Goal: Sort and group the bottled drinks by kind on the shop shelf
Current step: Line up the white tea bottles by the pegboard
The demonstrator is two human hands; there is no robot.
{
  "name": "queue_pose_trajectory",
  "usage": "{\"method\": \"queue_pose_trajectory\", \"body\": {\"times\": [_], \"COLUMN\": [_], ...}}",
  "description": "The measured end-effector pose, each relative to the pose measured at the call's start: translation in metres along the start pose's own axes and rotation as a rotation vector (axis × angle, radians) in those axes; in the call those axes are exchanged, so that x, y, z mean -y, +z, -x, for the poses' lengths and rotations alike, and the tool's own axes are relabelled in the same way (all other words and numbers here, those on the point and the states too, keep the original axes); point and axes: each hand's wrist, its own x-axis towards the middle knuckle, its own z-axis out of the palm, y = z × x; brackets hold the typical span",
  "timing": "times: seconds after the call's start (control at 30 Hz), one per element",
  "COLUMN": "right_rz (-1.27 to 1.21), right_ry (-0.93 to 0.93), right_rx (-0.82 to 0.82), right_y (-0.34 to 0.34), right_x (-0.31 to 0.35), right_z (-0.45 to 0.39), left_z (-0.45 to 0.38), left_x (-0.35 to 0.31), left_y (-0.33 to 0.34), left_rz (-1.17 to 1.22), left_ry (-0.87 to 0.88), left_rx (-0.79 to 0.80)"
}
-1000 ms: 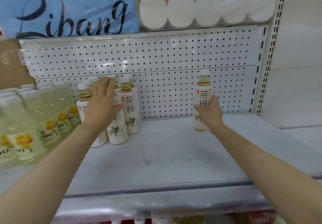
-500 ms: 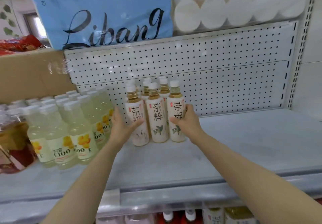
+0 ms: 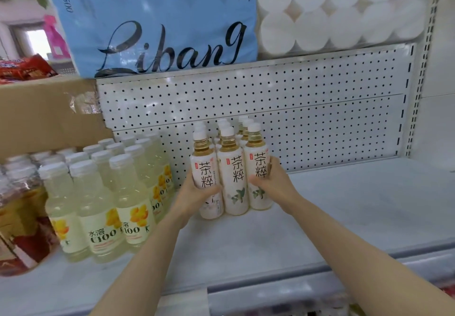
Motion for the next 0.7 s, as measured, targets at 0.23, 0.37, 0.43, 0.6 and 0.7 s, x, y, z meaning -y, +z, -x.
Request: {"method": "queue_pose_trajectory", "body": {"times": [0.23, 0.37, 0.43, 0.6, 0.7], "right_rz": [-0.109, -0.087, -0.097, -0.148, -0.235], "right_ry": [0.021, -0.025, -0.029, -0.034, 0.028], "right_rx": [0.102, 0.116, 0.159, 0.200, 0.239], "right_y": [-0.009, -0.004, -0.008, -0.003, -0.011], "right_x": [-0.006, -0.011, -0.014, -0.021, -0.018], "right_z": [-0.012, -0.016, -0.018, -0.020, -0.027], "left_z": [-0.007, -0.006, -0.006, -0.009, -0.005], "left_x": [-0.004, -0.001, -0.001, -0.004, -0.015], "left_y": [0.006, 0.008, 0.006, 0.001, -0.003], "left_rz": [0.061, 0.050, 0.061, 0.054, 0.188], "left_ry": [0.062, 0.055, 0.051, -0.004, -0.058], "left_rx": [-0.019, -0.062, -0.013, 0.031, 0.089]}}
